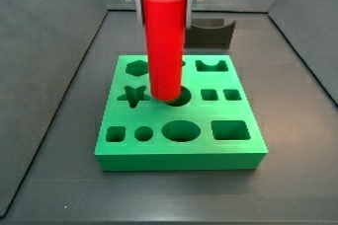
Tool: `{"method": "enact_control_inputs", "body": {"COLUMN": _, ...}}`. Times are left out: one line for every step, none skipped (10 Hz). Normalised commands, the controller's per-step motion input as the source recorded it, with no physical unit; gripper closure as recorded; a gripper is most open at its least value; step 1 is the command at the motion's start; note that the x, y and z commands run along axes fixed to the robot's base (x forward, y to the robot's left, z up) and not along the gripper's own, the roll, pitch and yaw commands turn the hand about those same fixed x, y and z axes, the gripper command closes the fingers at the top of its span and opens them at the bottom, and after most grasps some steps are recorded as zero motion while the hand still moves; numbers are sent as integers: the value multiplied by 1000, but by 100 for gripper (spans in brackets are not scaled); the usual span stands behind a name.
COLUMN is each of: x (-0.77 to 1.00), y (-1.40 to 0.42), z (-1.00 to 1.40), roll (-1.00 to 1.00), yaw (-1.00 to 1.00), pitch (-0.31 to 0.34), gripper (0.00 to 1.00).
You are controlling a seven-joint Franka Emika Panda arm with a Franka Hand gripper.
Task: Insert the round object.
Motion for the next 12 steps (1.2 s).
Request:
{"method": "enact_control_inputs", "body": {"x": 323, "y": 0, "z": -346, "roll": 50, "yaw": -34, "pitch": 4, "gripper": 100}}
{"method": "enact_control_inputs", "body": {"x": 320, "y": 17, "z": -311, "roll": 116, "yaw": -60, "pitch": 51, "gripper": 100}}
{"method": "enact_control_inputs", "body": {"x": 231, "y": 46, "z": -314, "roll": 114, "yaw": -63, "pitch": 36, "gripper": 100}}
{"method": "enact_control_inputs", "body": {"x": 217, "y": 11, "z": -349, "roll": 116, "yaw": -60, "pitch": 20, "gripper": 100}}
{"method": "enact_control_inputs", "body": {"x": 277, "y": 0, "z": -414, "roll": 136, "yaw": -74, "pitch": 4, "gripper": 100}}
{"method": "enact_control_inputs", "body": {"x": 154, "y": 0, "z": -463, "roll": 150, "yaw": -54, "pitch": 0, "gripper": 100}}
{"method": "enact_control_inputs", "body": {"x": 31, "y": 0, "z": -391, "roll": 226, "yaw": 0, "pitch": 0, "gripper": 100}}
{"method": "enact_control_inputs", "body": {"x": 9, "y": 0, "z": -360, "roll": 220, "yaw": 0, "pitch": 0, "gripper": 100}}
{"method": "enact_control_inputs", "body": {"x": 0, "y": 0, "z": -334, "roll": 176, "yaw": 0, "pitch": 0, "gripper": 100}}
{"method": "enact_control_inputs", "body": {"x": 0, "y": 0, "z": -331, "roll": 130, "yaw": 0, "pitch": 0, "gripper": 100}}
{"method": "enact_control_inputs", "body": {"x": 0, "y": 0, "z": -309, "roll": 119, "yaw": 0, "pitch": 0, "gripper": 100}}
{"method": "enact_control_inputs", "body": {"x": 14, "y": 0, "z": -340, "roll": 96, "yaw": 0, "pitch": 0, "gripper": 100}}
